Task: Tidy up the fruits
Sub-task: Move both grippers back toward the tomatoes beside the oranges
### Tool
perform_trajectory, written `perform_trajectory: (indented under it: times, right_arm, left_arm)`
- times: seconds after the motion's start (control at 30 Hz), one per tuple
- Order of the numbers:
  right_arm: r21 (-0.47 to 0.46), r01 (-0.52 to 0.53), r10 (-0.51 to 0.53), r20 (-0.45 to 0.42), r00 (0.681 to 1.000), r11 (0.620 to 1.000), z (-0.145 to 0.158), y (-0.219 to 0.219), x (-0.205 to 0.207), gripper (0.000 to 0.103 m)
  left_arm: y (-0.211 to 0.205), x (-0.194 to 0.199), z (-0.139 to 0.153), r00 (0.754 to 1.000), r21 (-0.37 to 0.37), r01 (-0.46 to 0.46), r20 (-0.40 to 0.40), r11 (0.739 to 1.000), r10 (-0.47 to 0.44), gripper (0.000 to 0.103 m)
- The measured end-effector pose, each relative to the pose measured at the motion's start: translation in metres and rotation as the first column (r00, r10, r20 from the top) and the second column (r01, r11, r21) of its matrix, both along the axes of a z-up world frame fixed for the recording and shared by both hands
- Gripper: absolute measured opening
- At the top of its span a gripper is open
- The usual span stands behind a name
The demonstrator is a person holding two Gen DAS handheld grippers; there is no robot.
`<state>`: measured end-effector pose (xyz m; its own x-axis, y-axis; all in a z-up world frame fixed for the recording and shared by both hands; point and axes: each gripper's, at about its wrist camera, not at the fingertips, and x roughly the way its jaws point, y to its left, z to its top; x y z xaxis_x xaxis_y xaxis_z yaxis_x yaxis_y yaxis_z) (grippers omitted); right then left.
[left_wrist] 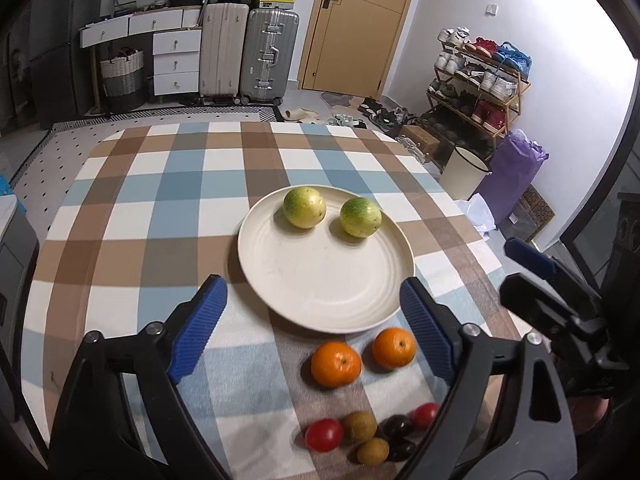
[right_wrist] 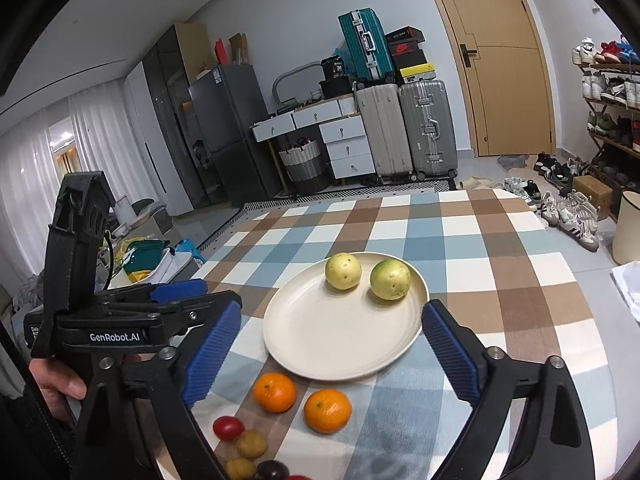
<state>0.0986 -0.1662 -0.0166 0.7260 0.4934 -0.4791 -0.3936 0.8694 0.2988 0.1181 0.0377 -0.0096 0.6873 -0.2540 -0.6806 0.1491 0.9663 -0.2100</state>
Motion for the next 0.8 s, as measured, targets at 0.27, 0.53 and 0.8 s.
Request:
perform_trajectory:
  times: [0.27, 0.53, 0.8]
  right_arm:
    - [-0.004, 0.000, 0.000, 0.016, 1.000, 1.000, 0.002, -0.001, -0.029, 0.102]
    - [0.004, 0.012, -0.012, 0.003, 1.000, 1.000, -0.005, -0.001, -0.050, 0.102]
    - [-0.008, 0.009, -0.009, -0.030, 1.000, 1.000, -0.016, 0.002, -0.068, 0.102]
  left_arm:
    - [0.006, -0.032, -0.005, 1.000, 0.010, -0.006, 0.017, 1.000, 0.006, 0.101]
    - [0.008, -0.065, -0.024, 1.000, 0.045, 0.008, 0.007, 0.999, -0.008, 0.101]
    - [0.009, -0.077, -0.046, 1.000, 0.062, 0.006, -0.021, 0.998, -0.005, 0.101]
